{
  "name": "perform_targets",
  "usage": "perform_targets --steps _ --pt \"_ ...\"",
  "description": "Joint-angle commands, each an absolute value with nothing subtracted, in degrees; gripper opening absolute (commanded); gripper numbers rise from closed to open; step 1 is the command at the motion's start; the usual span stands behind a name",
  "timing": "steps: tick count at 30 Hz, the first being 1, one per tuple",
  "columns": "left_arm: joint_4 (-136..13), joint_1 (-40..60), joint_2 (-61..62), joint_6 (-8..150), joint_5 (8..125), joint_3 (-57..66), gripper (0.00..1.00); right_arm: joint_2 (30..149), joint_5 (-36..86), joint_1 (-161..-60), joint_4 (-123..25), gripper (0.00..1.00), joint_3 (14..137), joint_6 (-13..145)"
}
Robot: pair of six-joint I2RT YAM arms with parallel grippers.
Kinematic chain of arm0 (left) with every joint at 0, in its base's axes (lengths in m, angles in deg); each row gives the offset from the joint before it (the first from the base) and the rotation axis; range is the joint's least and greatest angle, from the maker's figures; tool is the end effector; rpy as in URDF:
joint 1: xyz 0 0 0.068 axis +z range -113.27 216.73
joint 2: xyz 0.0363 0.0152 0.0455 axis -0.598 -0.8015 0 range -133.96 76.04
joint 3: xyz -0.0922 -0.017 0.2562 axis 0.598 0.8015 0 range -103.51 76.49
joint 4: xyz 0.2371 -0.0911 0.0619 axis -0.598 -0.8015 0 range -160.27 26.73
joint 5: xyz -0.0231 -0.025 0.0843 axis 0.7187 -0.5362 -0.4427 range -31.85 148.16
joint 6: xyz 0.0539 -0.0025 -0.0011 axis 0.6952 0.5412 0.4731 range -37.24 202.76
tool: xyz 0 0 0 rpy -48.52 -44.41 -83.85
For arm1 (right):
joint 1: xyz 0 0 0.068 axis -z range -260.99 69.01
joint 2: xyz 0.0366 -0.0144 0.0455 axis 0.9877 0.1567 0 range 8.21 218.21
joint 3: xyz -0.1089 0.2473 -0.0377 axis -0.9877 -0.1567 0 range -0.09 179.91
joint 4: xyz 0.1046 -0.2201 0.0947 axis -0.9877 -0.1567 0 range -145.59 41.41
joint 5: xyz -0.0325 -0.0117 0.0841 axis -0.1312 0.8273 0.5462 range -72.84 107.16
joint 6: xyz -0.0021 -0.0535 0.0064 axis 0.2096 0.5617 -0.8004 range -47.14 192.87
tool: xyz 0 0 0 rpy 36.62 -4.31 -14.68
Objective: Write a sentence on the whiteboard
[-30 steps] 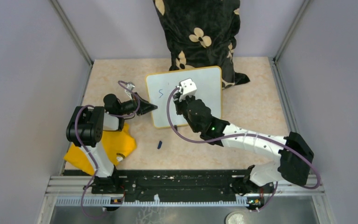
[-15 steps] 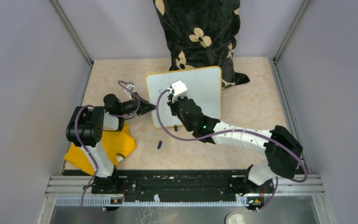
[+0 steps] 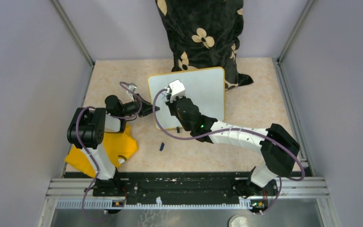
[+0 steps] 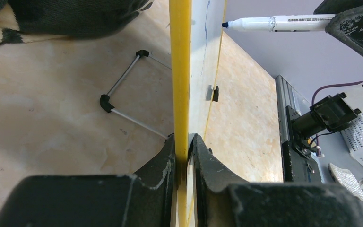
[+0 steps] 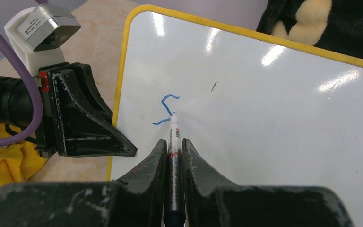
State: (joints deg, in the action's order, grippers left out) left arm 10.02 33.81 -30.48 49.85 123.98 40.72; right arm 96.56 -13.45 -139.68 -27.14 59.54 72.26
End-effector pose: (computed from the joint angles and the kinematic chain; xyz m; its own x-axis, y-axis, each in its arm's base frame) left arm 0.3188 -0.0487 0.1590 -0.4687 -0.1988 -0.8607 0.8057 0.3033 -0.5088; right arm 0.2024 0.2980 0.2991 -0.0708 -0.0988 -0.9926 -0.4722 0.8799 -0.0539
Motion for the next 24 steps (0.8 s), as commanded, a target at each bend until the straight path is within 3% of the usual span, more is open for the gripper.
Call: perform_targets --steps 1,24 --pt "10.78 33.21 -31.21 52.43 123.2 40.55 0.0 97.33 -15.4 -139.11 -23.83 0.0 63.04 71.85" --pt "10.68 33.21 -31.23 52.44 123.2 40.47 0.0 98.94 -15.14 -137.59 -24.74 0.0 62.35 69.55"
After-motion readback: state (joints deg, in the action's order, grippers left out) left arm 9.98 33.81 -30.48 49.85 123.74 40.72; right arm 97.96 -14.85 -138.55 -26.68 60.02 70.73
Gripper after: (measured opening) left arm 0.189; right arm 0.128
